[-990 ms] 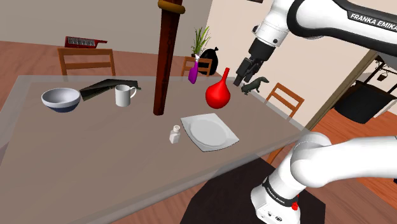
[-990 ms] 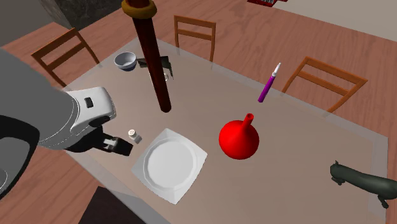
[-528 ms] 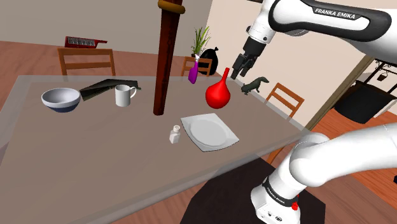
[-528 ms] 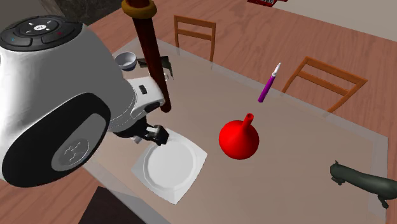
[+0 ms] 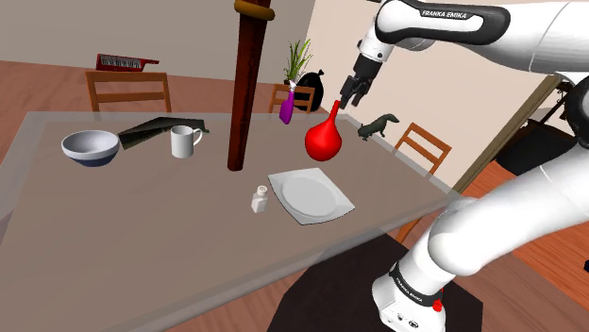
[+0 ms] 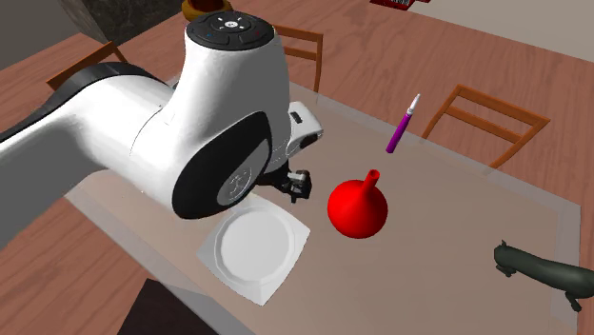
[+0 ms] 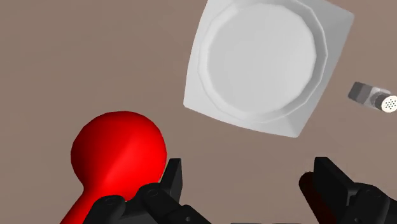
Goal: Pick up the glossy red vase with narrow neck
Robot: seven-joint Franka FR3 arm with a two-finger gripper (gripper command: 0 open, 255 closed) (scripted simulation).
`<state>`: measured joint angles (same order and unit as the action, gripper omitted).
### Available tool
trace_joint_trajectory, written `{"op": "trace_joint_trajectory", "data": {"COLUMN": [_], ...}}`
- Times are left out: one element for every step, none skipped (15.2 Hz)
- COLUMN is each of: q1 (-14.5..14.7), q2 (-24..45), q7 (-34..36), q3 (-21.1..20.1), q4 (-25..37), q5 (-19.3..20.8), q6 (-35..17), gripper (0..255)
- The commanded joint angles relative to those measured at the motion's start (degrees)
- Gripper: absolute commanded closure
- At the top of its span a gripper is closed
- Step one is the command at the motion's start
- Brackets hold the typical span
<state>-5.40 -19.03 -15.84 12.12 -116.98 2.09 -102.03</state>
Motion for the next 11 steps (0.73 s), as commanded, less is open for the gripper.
{"op": "trace_joint_trajectory", "data": {"q1": [-0.35,-0.58,-0.83,-1.11,-1.42,-1.76,-2.16,-2.6,-3.11,-3.68,-4.31], "q2": [3.86,5.89,7.96,10.07,12.21,14.39,16.62,18.9,21.22,23.59,26.02], "q7": [-1.92,-2.98,-4.05,-5.13,-6.22,-7.3,-8.39,-9.47,-10.54,-11.59,-12.62], "q3": [1.39,2.14,2.87,3.57,4.24,4.89,5.49,6.06,6.58,7.05,7.48], "q4": [3.2,5.02,6.92,8.89,10.96,13.11,15.36,17.71,20.17,22.75,25.47], "q5": [-0.26,-0.49,-0.79,-1.15,-1.57,-2.04,-2.58,-3.17,-3.81,-4.5,-5.22], "q6": [-0.28,-0.28,-0.23,-0.13,0.03,0.25,0.54,0.9,1.33,1.84,2.44], "gripper": [0,0,0,0,0,0,0,0,0,0,0]}}
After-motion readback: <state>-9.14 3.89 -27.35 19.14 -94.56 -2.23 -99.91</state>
